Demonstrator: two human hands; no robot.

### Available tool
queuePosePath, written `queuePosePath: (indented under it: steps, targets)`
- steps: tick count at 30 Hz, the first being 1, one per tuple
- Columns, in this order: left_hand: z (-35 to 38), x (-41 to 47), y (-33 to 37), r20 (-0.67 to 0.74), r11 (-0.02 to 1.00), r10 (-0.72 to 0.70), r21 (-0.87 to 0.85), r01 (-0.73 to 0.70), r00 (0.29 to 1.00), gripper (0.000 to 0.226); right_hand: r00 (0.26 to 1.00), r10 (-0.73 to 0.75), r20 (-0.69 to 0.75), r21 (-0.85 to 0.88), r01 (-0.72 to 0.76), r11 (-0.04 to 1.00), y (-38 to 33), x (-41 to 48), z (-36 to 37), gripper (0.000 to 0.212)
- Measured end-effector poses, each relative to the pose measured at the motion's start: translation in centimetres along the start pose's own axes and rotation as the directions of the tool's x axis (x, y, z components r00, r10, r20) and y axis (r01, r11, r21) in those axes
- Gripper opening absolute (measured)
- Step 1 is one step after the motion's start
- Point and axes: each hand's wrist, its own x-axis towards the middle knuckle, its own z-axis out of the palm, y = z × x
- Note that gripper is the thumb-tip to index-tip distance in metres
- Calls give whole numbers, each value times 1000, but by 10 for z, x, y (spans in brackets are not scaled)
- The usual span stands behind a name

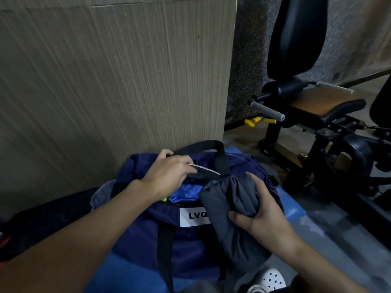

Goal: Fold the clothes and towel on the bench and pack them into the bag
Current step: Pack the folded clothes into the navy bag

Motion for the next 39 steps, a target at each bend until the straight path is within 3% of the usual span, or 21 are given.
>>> queuePosePath:
  steps: [7, 12, 19, 22, 26, 30, 33, 35, 36, 39]
  targets:
    - [-34, 5, -3, 162, 980, -137, -121, 157, 977, 63, 997, 70, 22, 147, -73, 986, -3, 23, 37, 86]
    - [-48, 7, -7, 140, 980, -117, -146, 138, 983, 70, 979, 195, -58, 350, -163, 922, -5, 57, 73, 65]
    - [-59, 18, -10, 90, 981, -123, -140, 135, 988, 69, 924, 327, -196, 452, -211, 867, -4, 118, 106, 67]
    - [-63, 22, -10, 110, 984, -108, -132, 122, 988, 66, 929, 335, -157, 264, -287, 921, 2, 132, 114, 62]
    - [-62, 20, -13, 120, 987, -99, -118, 114, 988, 67, 957, 239, -163, -41, -249, 968, 8, 129, 115, 64]
    - [-60, 19, -11, 136, 986, -95, -125, 112, 986, 68, 972, 110, -209, -492, -202, 847, 4, 121, 111, 87]
    - [-60, 19, -12, 136, 986, -97, -122, 113, 986, 69, 963, -186, -195, -622, 25, 782, 1, 108, 107, 79]
    - [-60, 18, -11, 136, 986, -97, -122, 114, 986, 69, 925, -371, -83, -657, 229, 719, 0, 106, 105, 65]
    - [-60, 18, -10, 132, 986, -95, -125, 112, 987, 68, 924, -381, 21, -662, 299, 687, 1, 106, 105, 66]
    - [-61, 16, -10, 121, 986, -83, -133, 99, 989, 67, 943, -190, 272, -658, 327, 678, 12, 112, 104, 82]
